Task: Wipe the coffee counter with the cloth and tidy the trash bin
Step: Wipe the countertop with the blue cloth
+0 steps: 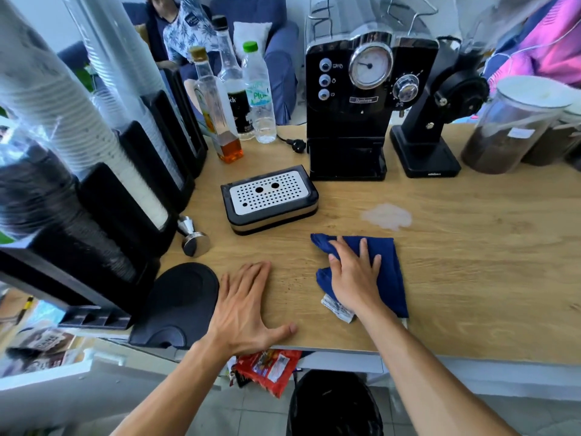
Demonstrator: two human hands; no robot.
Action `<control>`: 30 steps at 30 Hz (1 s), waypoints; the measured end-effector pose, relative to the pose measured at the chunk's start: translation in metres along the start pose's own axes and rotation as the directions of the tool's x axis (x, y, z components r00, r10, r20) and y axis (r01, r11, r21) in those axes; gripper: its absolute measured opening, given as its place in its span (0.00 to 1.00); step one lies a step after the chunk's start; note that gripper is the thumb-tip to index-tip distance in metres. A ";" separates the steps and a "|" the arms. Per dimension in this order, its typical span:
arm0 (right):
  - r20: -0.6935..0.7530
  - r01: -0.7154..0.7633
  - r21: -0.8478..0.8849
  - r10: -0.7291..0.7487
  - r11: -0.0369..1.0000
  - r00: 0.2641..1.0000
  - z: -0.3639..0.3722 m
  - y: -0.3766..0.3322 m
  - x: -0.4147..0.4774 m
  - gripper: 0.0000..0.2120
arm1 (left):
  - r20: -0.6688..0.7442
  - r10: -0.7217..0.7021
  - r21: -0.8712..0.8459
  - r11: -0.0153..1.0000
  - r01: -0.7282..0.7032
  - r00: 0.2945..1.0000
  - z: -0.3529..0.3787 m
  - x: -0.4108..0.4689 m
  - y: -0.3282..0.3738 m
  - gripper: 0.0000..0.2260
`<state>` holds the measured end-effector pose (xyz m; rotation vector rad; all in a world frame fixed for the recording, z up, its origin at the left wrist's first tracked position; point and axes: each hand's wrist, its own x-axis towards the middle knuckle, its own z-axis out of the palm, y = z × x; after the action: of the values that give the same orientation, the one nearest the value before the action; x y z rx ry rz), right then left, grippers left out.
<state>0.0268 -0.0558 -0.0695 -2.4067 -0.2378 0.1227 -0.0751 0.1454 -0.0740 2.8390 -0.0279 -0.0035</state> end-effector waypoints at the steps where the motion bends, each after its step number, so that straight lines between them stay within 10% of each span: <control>1: 0.032 0.027 -0.036 -0.026 0.999 0.999 0.000 0.001 0.001 0.18 | -0.003 0.000 -0.003 1.000 0.000 1.000 0.000 0.000 0.000 0.54; 30: 0.039 0.143 0.030 -0.144 0.989 0.989 0.007 -0.001 -0.043 0.19 | 0.010 -0.061 0.031 0.998 0.060 0.998 -0.008 -0.004 -0.004 0.59</control>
<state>-0.0169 -0.0590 -0.0734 -2.3533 -0.4244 0.1091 -0.0788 0.1513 -0.0678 2.8690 0.0560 -0.0315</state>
